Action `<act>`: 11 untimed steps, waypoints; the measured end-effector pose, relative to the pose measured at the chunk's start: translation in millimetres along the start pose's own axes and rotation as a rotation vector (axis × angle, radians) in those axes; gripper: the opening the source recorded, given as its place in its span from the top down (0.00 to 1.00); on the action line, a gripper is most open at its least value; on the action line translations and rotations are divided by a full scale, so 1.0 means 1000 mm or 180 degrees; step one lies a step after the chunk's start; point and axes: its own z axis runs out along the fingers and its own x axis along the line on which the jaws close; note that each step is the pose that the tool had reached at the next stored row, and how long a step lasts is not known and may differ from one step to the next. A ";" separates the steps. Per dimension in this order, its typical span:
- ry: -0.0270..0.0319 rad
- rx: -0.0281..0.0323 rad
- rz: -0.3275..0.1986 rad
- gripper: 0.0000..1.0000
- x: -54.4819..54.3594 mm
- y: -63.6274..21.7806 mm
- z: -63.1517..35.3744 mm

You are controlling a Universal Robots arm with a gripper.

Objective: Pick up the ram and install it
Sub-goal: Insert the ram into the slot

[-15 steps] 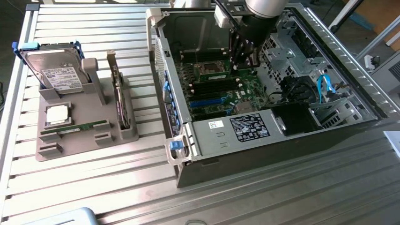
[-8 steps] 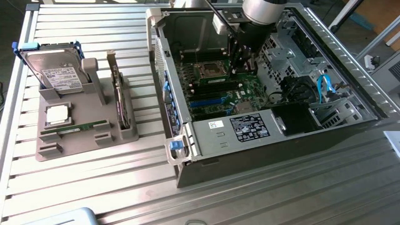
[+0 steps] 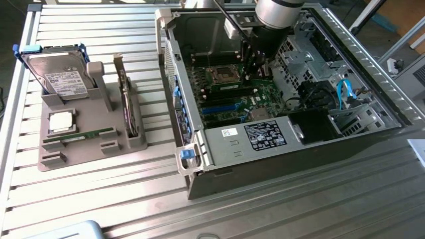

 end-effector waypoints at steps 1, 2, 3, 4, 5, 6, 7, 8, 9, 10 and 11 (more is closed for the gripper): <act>0.0001 0.0005 0.0000 0.88 0.000 0.0001 0.0021; 0.0001 0.0014 0.0000 0.88 0.000 0.0002 0.0054; 0.0001 0.0017 0.0000 0.88 0.000 0.0007 0.0068; 0.0002 0.0019 0.0000 0.88 0.000 0.0026 0.0069; 0.0002 0.0019 0.0000 0.88 0.000 0.0033 0.0070; 0.0002 0.0020 0.0000 0.88 0.000 0.0033 0.0070; 0.0001 0.0020 0.0000 0.88 0.000 0.0033 0.0071; 0.0000 0.0020 0.0000 0.88 0.000 0.0034 0.0075; 0.0001 0.0020 0.0004 0.88 0.000 0.0034 0.0083; 0.0002 0.0020 0.0008 0.88 0.000 0.0034 0.0083; 0.0002 0.0020 0.0008 0.88 0.000 0.0034 0.0083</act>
